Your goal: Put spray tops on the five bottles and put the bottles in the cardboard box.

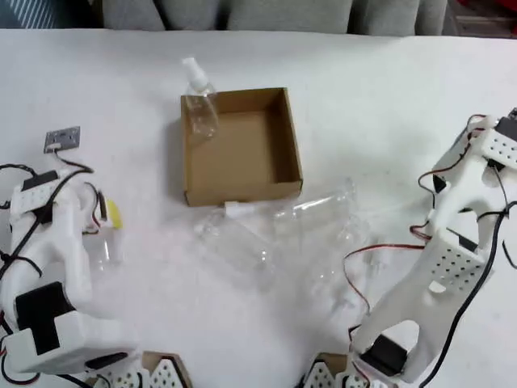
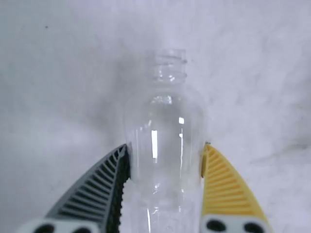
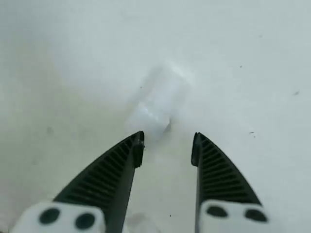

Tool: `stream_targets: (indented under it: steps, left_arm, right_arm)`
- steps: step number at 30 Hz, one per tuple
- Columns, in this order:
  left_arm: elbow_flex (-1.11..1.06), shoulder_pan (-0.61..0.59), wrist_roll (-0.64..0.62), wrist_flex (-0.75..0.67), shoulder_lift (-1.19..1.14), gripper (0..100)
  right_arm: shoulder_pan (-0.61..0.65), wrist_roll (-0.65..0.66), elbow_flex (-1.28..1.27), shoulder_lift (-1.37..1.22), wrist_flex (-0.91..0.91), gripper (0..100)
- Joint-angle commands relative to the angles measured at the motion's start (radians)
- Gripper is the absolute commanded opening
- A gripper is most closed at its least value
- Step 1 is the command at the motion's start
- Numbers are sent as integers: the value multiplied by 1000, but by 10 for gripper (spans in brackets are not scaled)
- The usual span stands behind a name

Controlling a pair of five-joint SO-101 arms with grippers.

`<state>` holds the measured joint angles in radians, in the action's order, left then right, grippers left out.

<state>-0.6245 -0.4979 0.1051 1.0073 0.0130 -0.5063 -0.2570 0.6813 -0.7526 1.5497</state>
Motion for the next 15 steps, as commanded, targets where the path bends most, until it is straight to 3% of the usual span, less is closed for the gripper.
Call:
stream_targets:
  steps: [1,15]
  left_arm:
    - [3,4,18,-34,12,22]
    - [3,4,23,-34,12,22]
  right_arm:
    - [12,-51,43,-1,-25,141]
    - [31,-58,44,-90,-105,138]
